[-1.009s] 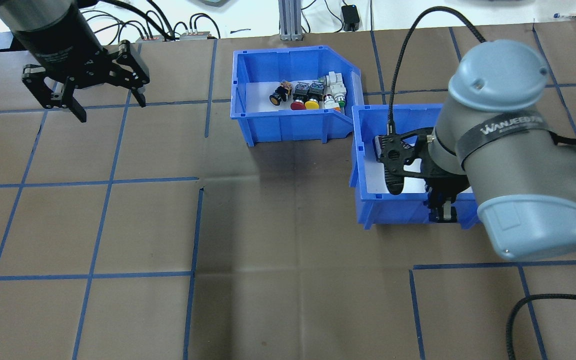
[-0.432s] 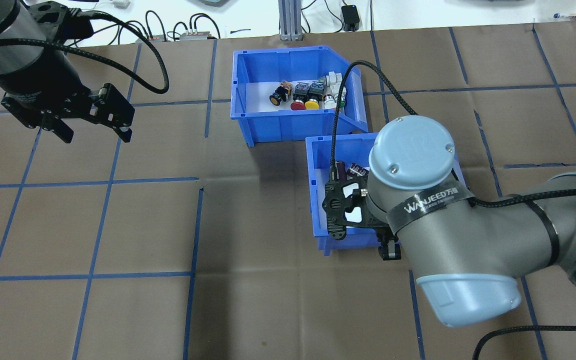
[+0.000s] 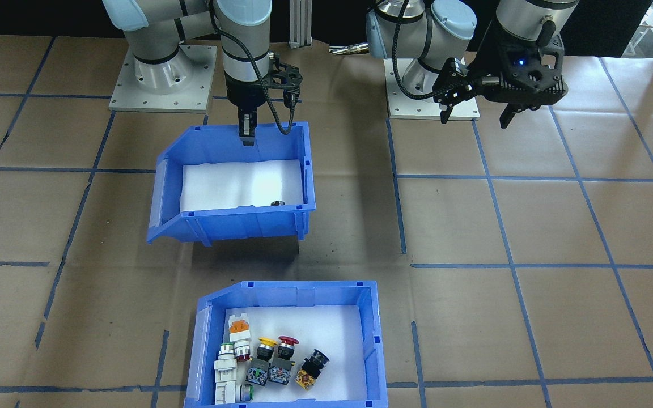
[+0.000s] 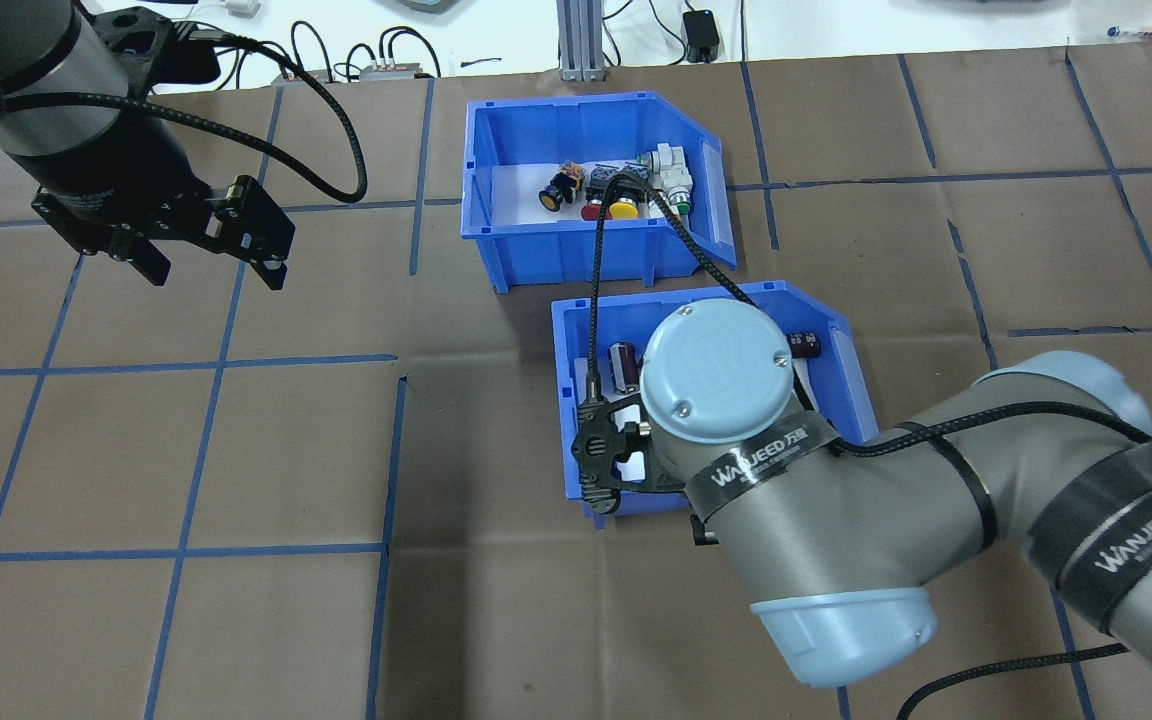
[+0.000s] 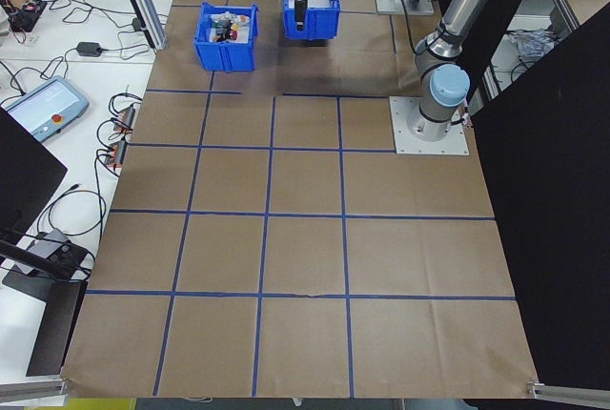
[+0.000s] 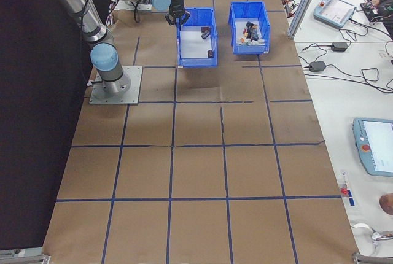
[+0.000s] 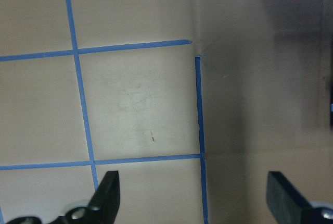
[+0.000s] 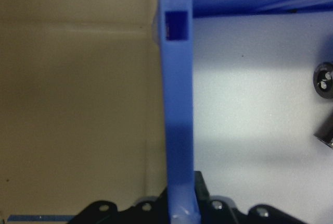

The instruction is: Place button box in front

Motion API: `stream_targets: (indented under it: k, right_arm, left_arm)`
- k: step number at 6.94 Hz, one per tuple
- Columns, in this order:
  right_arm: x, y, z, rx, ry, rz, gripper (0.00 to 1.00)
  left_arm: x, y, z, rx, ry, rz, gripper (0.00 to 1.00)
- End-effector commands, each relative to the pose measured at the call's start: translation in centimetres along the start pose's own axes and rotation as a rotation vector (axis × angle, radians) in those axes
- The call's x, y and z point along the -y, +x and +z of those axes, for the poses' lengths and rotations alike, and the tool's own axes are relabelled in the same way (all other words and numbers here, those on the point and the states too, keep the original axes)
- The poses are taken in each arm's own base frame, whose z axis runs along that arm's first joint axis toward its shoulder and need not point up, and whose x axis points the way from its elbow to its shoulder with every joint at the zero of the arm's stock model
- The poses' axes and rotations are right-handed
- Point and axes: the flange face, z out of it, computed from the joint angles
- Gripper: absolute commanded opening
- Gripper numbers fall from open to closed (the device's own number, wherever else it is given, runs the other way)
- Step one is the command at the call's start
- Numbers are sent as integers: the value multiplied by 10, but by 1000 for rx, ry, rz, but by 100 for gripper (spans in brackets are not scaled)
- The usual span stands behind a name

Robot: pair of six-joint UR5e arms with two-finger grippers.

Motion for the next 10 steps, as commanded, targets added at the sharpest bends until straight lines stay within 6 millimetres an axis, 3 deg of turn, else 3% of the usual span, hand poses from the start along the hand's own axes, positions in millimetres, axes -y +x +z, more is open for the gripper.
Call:
stream_targets:
  k: [1,4,6,7,8,9,10]
  right_arm:
    - [22,-10,8,0,1,41,0]
    - [38,-22,14,16,3,60,0]
    - [44,-23,20,19,3,57,0]
    - [45,-22,24,28,1,62,27]
    - [46,-22,25,31,2,86,92]
    - [46,-20,21,21,6,87,100]
    - [47,-14,11,3,17,92,100]
  left_arm:
    - [-6,26,-1,41,4,35,100]
    - [-18,28,-16,48,35,-3,100]
    - [-19,26,-13,55,35,-6,100]
    - [-17,23,-16,81,38,-9,100]
    - [-18,23,-13,81,35,-8,100]
    - [-16,23,-14,82,45,-9,100]
    - [-16,23,-15,82,46,-11,100]
